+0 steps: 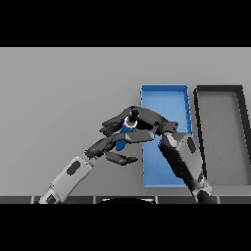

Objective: Pick up the blue pipe and place it into the blue bin.

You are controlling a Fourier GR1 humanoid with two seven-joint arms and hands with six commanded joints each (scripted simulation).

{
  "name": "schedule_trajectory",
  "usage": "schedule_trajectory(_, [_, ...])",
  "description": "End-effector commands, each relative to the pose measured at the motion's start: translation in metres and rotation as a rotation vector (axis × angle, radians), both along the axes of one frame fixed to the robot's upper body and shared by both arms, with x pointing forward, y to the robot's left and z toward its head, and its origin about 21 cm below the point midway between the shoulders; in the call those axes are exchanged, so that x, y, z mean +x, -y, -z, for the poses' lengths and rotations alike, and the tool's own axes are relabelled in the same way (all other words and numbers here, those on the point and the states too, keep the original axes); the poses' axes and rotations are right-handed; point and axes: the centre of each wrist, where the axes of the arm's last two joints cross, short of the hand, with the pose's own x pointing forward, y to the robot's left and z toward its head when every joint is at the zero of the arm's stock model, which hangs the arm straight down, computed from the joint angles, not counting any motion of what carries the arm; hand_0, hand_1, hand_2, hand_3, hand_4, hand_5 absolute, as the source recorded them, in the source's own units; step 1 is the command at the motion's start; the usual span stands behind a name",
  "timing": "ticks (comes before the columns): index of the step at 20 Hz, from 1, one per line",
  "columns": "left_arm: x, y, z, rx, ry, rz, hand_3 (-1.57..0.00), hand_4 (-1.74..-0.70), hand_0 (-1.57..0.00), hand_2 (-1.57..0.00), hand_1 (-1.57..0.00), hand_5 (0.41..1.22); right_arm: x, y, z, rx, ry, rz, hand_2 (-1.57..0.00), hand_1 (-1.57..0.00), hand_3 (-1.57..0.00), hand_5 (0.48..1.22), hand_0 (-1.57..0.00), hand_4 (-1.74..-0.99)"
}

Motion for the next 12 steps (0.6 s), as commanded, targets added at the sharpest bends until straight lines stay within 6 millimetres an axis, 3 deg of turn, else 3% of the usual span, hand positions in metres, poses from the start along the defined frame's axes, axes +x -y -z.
schedule_trajectory(1, [-0.002,-0.001,0.000,-0.002,-0.005,0.000,0.00,-0.92,0.00,0.00,0.00,0.503,0.004,0.001,-0.013,0.029,-0.018,0.007,-1.57,-1.57,-1.57,1.171,-1.57,-1.689])
schedule_trajectory(4, [-0.003,-0.006,0.000,-0.002,0.001,-0.014,0.00,-0.92,0.00,0.00,0.00,0.503,0.017,0.018,-0.059,0.115,0.039,0.039,-1.57,-1.57,-1.57,1.134,-1.57,-1.714])
schedule_trajectory(8, [-0.005,-0.003,-0.002,-0.004,0.018,0.003,0.00,-0.90,0.00,0.00,0.00,0.495,0.040,0.031,-0.098,0.162,0.085,0.228,-1.57,-1.57,-1.57,1.110,-1.57,-1.730])
schedule_trajectory(12, [-0.006,-0.010,-0.002,-0.022,0.011,0.000,0.00,-0.91,0.00,0.00,0.00,0.490,0.075,0.069,-0.094,0.114,0.045,0.467,-1.57,-1.57,-1.57,1.135,-1.57,-1.736])
